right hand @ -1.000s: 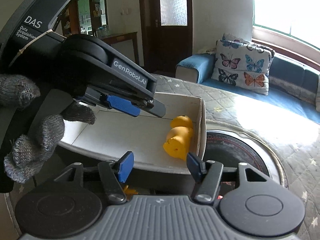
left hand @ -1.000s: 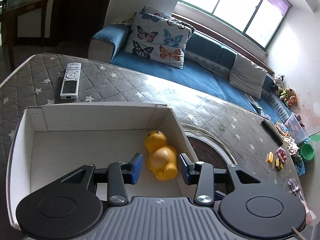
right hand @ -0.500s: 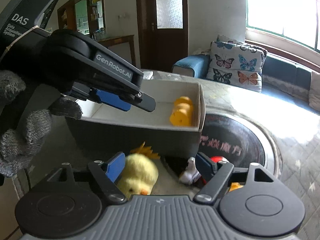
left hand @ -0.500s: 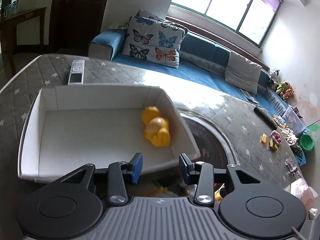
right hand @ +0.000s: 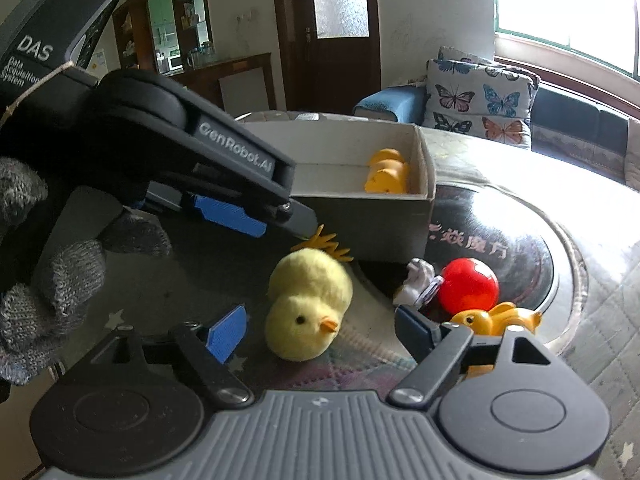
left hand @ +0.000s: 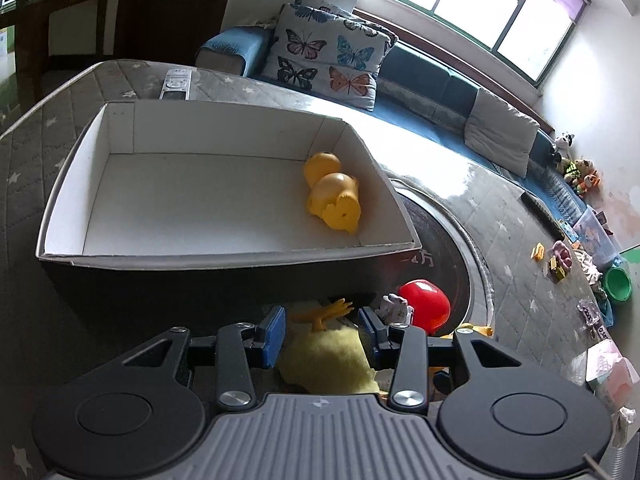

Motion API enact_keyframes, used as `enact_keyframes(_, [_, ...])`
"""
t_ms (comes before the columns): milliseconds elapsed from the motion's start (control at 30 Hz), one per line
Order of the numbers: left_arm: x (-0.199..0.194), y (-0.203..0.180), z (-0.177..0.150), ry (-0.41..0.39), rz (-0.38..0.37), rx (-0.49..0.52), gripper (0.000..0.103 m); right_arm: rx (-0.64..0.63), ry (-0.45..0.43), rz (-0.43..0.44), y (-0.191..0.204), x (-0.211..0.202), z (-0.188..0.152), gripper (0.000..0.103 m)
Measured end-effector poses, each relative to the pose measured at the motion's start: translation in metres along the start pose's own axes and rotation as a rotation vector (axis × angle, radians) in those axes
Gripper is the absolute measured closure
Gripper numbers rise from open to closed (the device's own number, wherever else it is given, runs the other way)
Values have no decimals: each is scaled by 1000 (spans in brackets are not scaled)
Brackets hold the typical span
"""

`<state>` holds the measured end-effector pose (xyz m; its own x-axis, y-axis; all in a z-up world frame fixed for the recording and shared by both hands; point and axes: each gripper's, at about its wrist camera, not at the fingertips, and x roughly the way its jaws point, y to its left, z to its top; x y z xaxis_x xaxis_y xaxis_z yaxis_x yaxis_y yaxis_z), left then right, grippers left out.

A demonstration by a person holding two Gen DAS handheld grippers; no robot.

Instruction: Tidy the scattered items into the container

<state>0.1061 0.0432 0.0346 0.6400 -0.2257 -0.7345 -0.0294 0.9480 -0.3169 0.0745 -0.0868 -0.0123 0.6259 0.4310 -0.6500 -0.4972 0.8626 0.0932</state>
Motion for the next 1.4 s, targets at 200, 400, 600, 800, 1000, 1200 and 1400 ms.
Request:
enact_keyframes(200, [6,-2,-3,16,4,8,60,11,23,1,4,12,-3,20])
enact_keyframes(400, [11,0,-1,24,7,3,60,16,41,2,8,20,-4,21])
enact_keyframes(600, [16,4,2,32,12,-15,60,20,46,7,10,23,-2,23])
enact_keyframes(800, [22,7,6,44,12,-35,60,29,50,8,10,24,0,27])
enact_keyframes(1000, [28,8,8,56,7,-57,60,36,57,10,8,27,2,32])
enact_keyframes(1200, [35,8,10,75,-4,-73,60,39,64,17,8,30,3,37])
enact_keyframes(1400, [43,9,10,86,4,-90,60,50,72,25,6,32,2,44])
